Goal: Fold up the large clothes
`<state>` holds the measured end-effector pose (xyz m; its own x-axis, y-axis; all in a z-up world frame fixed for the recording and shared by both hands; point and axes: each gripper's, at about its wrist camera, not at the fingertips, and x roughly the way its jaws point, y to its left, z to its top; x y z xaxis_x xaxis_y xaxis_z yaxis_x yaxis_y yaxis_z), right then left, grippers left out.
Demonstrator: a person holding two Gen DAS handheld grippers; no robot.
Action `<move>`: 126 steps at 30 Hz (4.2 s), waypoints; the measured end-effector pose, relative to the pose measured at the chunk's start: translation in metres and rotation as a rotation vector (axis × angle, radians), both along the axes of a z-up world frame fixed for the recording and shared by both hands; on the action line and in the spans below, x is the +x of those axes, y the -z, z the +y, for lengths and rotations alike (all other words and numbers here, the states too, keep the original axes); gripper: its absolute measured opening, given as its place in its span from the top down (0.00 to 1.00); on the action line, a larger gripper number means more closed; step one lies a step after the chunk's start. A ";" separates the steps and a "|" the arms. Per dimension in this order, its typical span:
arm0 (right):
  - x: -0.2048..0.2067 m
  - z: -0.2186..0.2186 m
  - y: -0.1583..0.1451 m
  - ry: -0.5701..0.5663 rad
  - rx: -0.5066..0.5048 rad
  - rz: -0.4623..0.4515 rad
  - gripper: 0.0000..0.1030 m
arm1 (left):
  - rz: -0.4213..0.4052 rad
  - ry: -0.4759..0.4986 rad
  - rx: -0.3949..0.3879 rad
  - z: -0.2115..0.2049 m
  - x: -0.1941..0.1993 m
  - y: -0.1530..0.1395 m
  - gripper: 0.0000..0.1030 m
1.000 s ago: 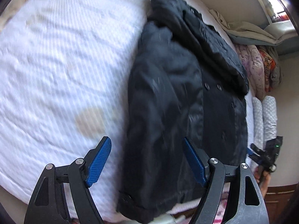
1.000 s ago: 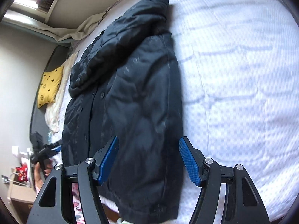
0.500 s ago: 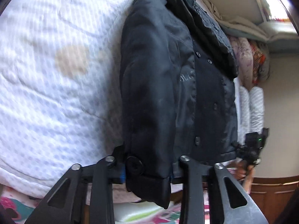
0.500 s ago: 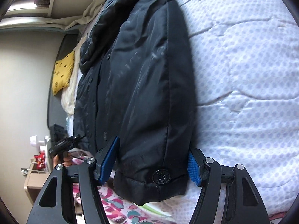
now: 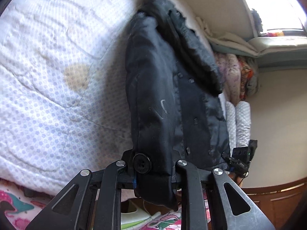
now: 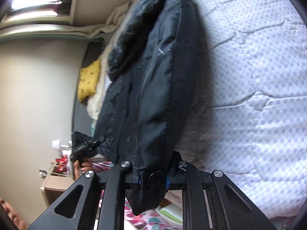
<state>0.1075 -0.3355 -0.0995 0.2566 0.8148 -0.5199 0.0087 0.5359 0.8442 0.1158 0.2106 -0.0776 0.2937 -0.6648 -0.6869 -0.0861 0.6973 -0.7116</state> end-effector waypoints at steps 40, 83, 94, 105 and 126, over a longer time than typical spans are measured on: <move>0.268 0.004 -0.071 0.294 0.099 -0.302 0.89 | -0.145 -0.224 -0.103 -0.048 0.287 -0.066 0.77; 0.240 -0.003 -0.139 0.502 -0.297 -0.580 0.33 | -0.649 -0.079 0.590 -0.210 0.222 -0.133 0.18; 0.205 0.148 -0.127 0.015 -0.796 -0.762 0.64 | -0.612 0.062 0.797 -0.272 0.227 -0.087 0.18; 0.269 0.116 -0.047 0.086 -1.046 -0.506 0.70 | -0.299 -0.071 0.872 -0.193 0.284 -0.011 0.25; 0.274 0.050 -0.040 0.215 -0.819 -0.412 0.83 | -0.274 -0.157 0.712 -0.149 0.274 -0.018 0.29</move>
<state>0.3818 -0.2857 -0.0597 0.6503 0.1490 -0.7449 -0.0383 0.9858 0.1637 0.3896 0.0617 -0.0597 0.5691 -0.0271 -0.8218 -0.1071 0.9885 -0.1068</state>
